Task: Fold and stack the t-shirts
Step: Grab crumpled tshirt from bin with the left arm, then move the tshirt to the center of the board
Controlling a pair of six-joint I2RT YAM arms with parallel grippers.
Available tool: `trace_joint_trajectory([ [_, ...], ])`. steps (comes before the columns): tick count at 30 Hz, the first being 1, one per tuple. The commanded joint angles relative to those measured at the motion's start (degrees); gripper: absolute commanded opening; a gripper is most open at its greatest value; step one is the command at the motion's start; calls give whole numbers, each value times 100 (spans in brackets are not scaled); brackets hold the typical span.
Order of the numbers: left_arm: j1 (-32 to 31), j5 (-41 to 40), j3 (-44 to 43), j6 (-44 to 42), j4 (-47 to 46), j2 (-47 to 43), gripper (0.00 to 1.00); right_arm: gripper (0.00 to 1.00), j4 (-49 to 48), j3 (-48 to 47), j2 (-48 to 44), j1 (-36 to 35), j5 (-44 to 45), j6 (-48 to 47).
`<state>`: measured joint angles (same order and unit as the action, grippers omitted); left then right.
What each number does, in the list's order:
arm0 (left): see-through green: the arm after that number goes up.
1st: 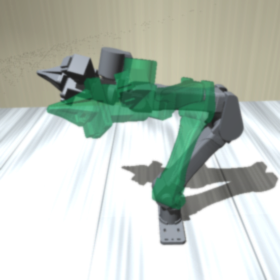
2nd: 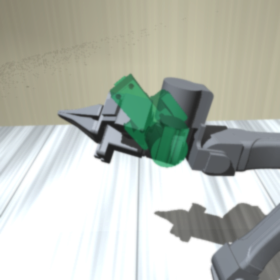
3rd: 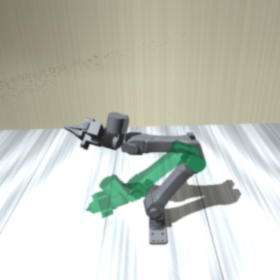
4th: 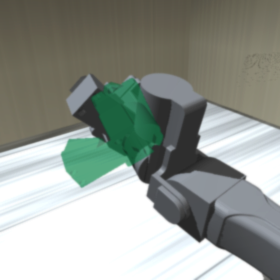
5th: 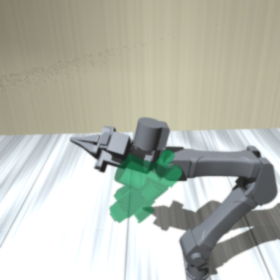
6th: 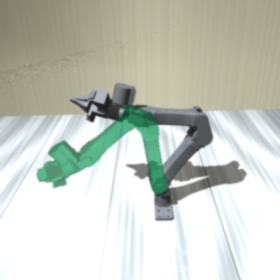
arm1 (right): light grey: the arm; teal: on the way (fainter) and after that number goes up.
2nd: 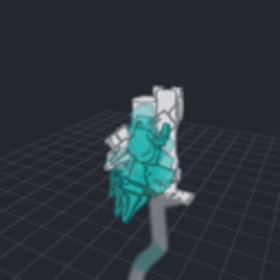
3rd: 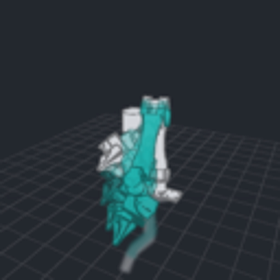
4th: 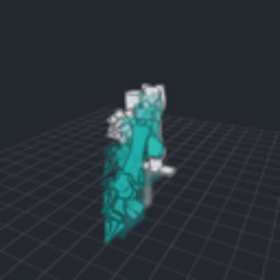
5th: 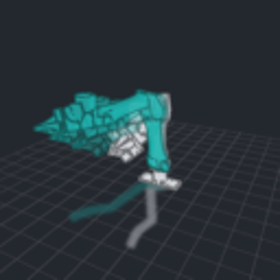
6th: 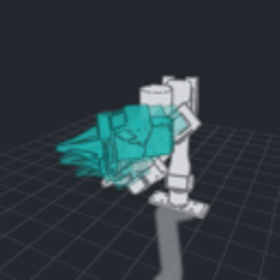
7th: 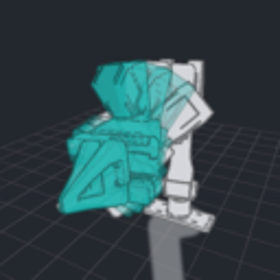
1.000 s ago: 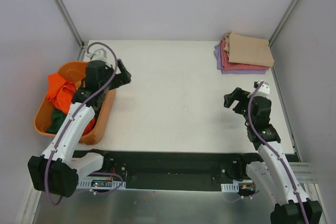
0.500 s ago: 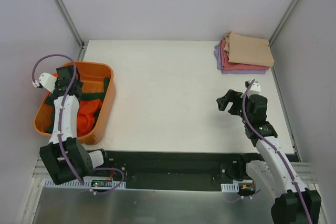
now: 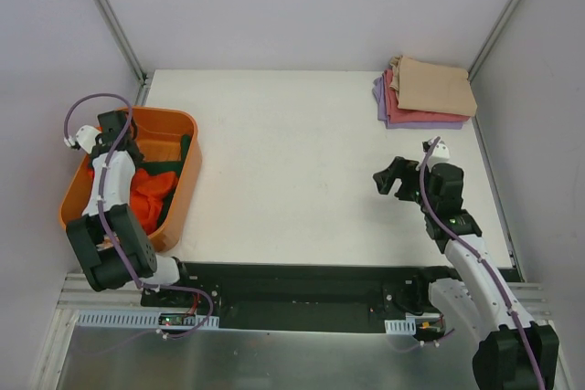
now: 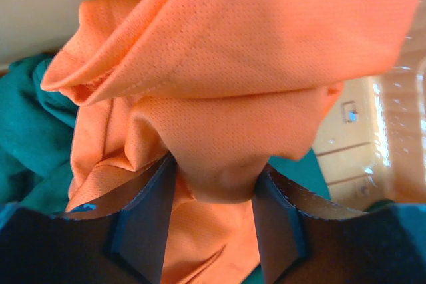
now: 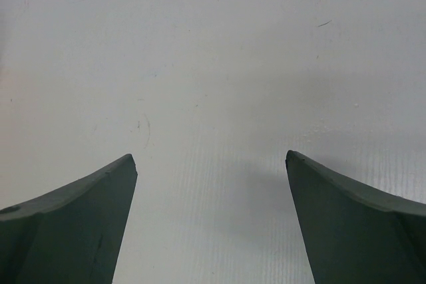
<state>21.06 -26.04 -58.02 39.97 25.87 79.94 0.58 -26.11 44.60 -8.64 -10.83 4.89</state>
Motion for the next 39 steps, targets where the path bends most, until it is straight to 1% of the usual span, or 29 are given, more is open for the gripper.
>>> trace_joint_trajectory([
  [1,12,512,-43,36,-47,-732,43,96,-286,-140,-188,12,-60,-76],
  [2,12,539,18,133,-64,-935,39,96,-286,-140,-180,12,-51,-67],
  [3,12,565,62,143,-134,-1076,32,96,-286,-149,-171,21,-51,-58],
  [5,12,609,28,47,-213,-1235,14,96,-286,-158,-118,12,-103,-58],
  [6,12,644,-33,-14,-196,-1296,2,96,-286,-166,-101,12,-138,-49],
  [7,12,670,-60,-67,-214,-1314,0,96,-286,-175,-83,12,-165,-49],
  [10,12,556,-166,-182,-205,-1385,0,96,-278,-184,-92,12,-200,-58],
  [14,12,1108,-262,-261,-371,-1613,0,96,-251,-184,-136,3,-200,-76],
  [16,4,1625,-341,-357,-547,-1788,0,96,-243,-184,-179,12,-191,-84],
  [21,3,2558,-605,-446,-1240,-2491,0,96,-208,-167,-302,12,-121,-84],
  [23,3,3067,-929,-489,-1391,-2571,0,96,-199,-167,-373,12,-121,-93],
  [26,-40,4156,-1605,-516,-1593,-2414,0,96,-190,-149,-426,3,-86,-84],
  [28,-276,4668,-2080,-630,-1638,-2221,0,96,-172,-149,-469,12,-112,-67],
  [29,-460,4748,-2352,-752,-1638,-2115,0,96,-172,-158,-496,12,-138,-67],
  [31,-1057,4723,-2836,-1103,-1620,-1870,0,96,-163,-140,-557,3,-130,-75],
  [33,-1567,4941,-3442,-1368,-1629,-1571,0,96,-163,-114,-619,3,-69,-67],
  [38,-2271,6311,-5023,-1140,-1629,-552,0,96,-155,-96,-742,3,-60,-58],
  [39,-2438,6539,-5218,-1114,-1637,-367,0,96,-155,-88,-760,12,-33,-58],
])
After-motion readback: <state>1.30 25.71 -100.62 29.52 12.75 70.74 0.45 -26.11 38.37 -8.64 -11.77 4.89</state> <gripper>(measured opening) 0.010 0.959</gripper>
